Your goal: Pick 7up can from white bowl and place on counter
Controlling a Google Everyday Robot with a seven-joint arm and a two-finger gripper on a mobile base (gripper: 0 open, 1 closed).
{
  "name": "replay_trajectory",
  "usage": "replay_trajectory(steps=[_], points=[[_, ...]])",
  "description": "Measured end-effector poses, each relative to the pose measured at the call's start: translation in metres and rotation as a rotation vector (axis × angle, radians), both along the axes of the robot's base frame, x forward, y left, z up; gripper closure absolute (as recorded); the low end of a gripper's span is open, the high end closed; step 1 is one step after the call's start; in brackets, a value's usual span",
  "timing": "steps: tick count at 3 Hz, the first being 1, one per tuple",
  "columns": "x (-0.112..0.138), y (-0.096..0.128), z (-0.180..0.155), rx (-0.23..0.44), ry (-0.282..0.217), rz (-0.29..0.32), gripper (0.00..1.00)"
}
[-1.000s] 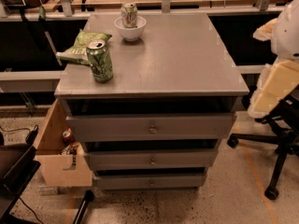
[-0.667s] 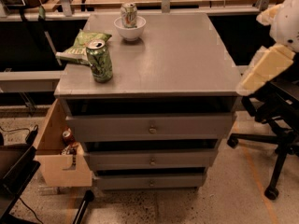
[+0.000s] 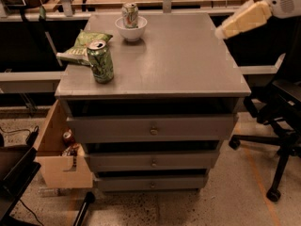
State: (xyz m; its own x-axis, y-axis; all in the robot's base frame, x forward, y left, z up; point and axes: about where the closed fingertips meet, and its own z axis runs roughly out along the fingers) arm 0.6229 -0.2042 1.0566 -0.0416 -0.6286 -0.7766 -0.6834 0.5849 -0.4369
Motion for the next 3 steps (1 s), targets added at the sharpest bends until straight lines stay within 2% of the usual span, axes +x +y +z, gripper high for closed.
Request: replay_trajectory(steps=[1, 2, 3], points=[[0.044, 0.017, 0.023, 0.247, -0.127, 0.024, 0.00], [0.048, 0.032, 0.029, 0.300, -0.135, 0.041, 0.00], [0.048, 0.031, 0.028, 0.297, -0.134, 0.040, 0.00]])
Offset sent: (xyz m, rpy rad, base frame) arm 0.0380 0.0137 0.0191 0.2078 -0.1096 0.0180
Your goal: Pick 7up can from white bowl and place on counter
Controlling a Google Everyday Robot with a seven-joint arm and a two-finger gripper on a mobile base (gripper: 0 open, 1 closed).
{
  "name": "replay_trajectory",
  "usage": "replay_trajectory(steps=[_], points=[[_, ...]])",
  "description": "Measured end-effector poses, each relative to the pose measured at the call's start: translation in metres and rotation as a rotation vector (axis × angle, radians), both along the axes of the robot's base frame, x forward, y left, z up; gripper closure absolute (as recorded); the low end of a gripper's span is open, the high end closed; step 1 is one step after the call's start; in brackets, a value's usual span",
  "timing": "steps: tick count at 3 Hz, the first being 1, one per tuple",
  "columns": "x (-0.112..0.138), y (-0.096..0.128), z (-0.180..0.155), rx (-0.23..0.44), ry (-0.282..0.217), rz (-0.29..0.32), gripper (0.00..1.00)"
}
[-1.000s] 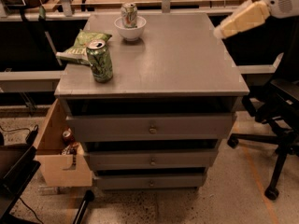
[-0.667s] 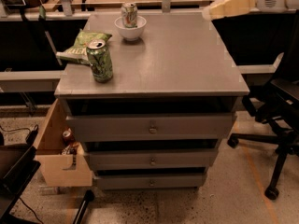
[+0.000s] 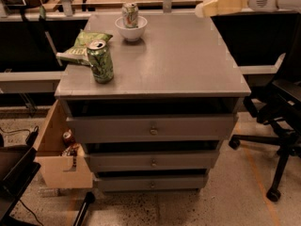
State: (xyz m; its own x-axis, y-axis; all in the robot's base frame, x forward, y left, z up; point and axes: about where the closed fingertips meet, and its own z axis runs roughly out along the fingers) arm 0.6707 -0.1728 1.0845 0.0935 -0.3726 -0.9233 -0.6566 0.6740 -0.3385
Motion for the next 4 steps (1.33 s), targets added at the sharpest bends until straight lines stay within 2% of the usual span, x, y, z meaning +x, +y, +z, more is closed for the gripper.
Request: replay_trajectory(steps=[1, 2, 3, 4], points=[[0.009, 0.012, 0.008, 0.037, -0.026, 0.001, 0.00], [0.049, 0.048, 0.019, 0.176, -0.061, 0.005, 0.00], [0.120, 0.095, 0.037, 0.265, -0.084, -0.023, 0.00], [0.162, 0.122, 0.035, 0.233, -0.057, -0.049, 0.00]])
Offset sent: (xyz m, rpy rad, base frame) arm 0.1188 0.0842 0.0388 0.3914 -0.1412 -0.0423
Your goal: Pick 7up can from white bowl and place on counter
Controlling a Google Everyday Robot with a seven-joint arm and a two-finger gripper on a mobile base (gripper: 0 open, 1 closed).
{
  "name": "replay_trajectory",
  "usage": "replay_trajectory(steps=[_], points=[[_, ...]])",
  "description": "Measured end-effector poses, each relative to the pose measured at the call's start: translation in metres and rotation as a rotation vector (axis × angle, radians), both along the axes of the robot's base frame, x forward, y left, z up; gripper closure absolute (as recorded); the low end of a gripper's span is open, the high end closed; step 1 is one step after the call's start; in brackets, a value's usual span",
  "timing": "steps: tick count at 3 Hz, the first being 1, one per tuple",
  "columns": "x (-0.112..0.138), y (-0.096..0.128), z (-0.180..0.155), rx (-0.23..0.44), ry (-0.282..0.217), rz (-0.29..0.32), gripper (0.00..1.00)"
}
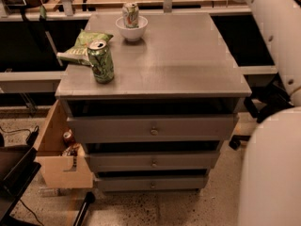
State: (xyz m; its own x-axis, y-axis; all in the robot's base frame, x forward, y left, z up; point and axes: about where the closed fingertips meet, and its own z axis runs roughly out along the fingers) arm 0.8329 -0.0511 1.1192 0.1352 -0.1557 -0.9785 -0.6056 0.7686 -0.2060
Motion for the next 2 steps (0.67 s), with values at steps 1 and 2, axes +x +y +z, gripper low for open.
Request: replay_trajectory(steps=[1, 2], points=[[0.030, 0.026, -0.008, -0.031, 0.028, 0.002, 0.00], [0.051, 0.057, -0.020, -0.027, 0.056, 0.038, 0.00]])
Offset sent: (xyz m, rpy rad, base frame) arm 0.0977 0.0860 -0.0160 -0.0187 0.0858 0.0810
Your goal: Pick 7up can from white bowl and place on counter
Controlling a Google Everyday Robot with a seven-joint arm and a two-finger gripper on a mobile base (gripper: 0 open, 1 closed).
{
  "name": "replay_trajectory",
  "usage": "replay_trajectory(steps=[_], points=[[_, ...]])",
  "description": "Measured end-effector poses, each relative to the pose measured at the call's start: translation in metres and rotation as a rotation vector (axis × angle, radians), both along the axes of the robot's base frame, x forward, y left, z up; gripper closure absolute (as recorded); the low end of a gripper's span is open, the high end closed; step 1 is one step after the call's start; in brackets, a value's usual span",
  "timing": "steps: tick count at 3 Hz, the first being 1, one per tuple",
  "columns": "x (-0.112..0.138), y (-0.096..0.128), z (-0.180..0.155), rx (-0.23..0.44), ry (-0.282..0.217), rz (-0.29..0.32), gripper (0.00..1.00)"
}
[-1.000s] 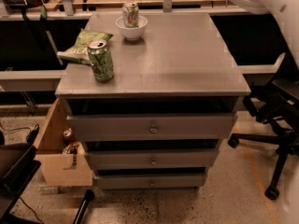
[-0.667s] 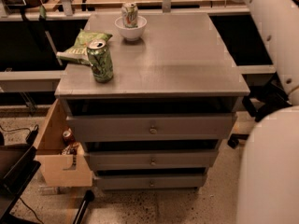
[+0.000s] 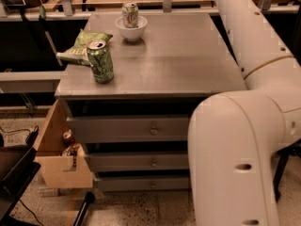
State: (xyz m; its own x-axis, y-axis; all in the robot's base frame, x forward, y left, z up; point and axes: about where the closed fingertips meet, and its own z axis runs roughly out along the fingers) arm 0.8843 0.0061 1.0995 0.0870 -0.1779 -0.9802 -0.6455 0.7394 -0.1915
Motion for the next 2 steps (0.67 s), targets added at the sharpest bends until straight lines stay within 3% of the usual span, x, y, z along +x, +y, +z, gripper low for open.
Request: replay_trajectory(steps=[2], points=[[0.021, 0.062, -0.029, 0.053, 0.060, 0.099, 0.00]])
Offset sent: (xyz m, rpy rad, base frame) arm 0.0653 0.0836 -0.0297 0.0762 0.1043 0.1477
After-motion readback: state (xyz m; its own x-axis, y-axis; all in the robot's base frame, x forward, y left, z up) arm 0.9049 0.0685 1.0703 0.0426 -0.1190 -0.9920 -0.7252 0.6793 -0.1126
